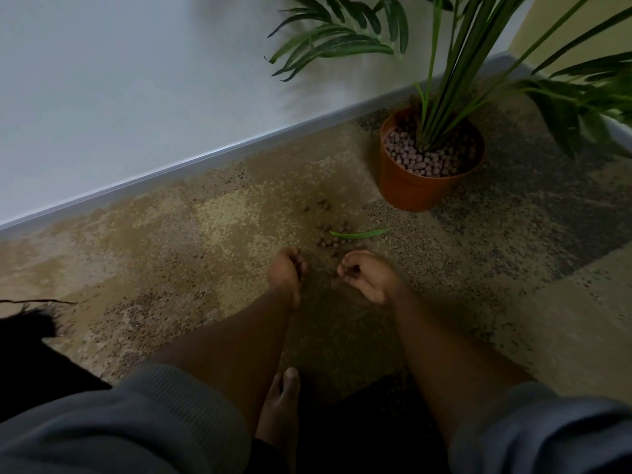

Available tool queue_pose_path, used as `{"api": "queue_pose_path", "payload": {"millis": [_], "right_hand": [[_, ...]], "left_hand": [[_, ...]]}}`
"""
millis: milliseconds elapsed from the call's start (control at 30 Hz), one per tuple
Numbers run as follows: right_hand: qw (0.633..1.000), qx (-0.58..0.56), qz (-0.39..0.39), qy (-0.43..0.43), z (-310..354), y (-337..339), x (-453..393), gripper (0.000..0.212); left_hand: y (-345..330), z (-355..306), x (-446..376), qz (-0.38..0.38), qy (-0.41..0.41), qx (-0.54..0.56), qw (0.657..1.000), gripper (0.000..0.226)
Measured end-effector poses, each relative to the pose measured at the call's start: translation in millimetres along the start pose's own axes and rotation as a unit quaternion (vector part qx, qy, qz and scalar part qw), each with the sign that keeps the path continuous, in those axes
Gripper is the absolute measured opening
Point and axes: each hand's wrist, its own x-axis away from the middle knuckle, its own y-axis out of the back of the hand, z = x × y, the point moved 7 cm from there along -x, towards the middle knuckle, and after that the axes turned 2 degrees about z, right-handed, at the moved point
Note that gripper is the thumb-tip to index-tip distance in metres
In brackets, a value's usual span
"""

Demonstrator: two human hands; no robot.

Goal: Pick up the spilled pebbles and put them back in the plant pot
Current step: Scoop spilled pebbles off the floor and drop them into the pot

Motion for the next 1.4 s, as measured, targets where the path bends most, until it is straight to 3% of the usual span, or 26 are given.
{"api": "queue_pose_path", "payload": {"millis": [67,133,167,267,333,400,467,533,567,600,667,733,933,1100,1200,1267,1400], "right_hand": [[1.0,-0.004,0.003,-0.009,-3.9,-2.6,-1.3,0.018],[0.991,0.129,-0.018,0.004,-3.6,-4.9,-1.0,0.008],[0.972,0.232,-0.032,0.018,-2.2,-6.5,-1.1,0.012],[0.868,0.486,-0.067,0.07,-0.9,-15.7,-7.5,0.027],[0.812,0.569,-0.073,0.106,-2.9,-26.2,-8.8,0.022],[0.805,0.577,-0.083,0.114,-4.8,-27.2,-11.0,0.017],[0.881,0.457,-0.094,0.076,-4.9,-18.2,-12.9,0.013],[0.973,0.218,-0.07,0.019,-1.7,-11.9,-12.2,0.007],[0.995,0.089,-0.051,0.009,4.7,-11.5,-10.5,0.008],[0.999,-0.034,-0.034,0.013,14.7,-11.3,-7.6,0.009],[0.974,-0.222,-0.008,0.046,41.8,-10.5,2.9,0.01],[0.946,-0.312,0.01,0.089,70.1,-10.3,15.3,0.014],[0.915,-0.37,-0.004,0.16,150.0,-6.6,43.1,0.03],[0.892,-0.39,-0.062,0.219,195.9,21.5,51.8,0.022],[0.88,-0.4,-0.07,0.247,210.3,31.6,58.6,0.039],[0.886,-0.386,-0.058,0.251,216.7,31.9,60.2,0.052],[0.896,-0.372,-0.065,0.234,224.3,31.6,63.1,0.054]], "left_hand": [[3.9,2.6,-2.5,-0.014,0.005,-0.014,1.0,0.023],[6.3,5.2,-5.9,-0.027,0.013,-0.007,1.0,0.024],[6.7,5.9,-7.4,-0.03,0.016,-0.001,0.999,0.024],[5.2,5.8,-8.2,-0.026,0.021,0.028,0.999,0.022],[3.9,4.8,-5.0,-0.012,0.029,0.059,0.998,0.024],[1.3,3.2,-0.5,0.009,0.042,0.097,0.994,0.026],[-3.1,1.5,1.2,0.024,0.054,0.132,0.99,0.03],[-11.7,-2.5,2.4,0.035,0.058,0.158,0.985,0.033],[-17.7,-5.4,2.9,0.04,0.056,0.17,0.983,0.033],[-25.3,-8.5,2.8,0.045,0.055,0.181,0.981,0.033],[-45.5,-16.4,5.8,0.063,0.057,0.195,0.977,0.034],[-69.5,-26.7,10.7,0.08,0.056,0.192,0.977,0.035],[-151.3,-63.0,31.4,0.139,0.061,0.168,0.974,0.041],[-213.2,-87.6,49.4,0.225,0.018,0.123,0.966,0.039],[-236.6,-92.6,55.2,0.236,0.002,0.096,0.967,0.038],[-252.7,-97.1,63.9,0.262,-0.011,0.069,0.963,0.036],[-277.2,-97.0,73.7,0.296,0.001,0.058,0.954,0.035]]}}
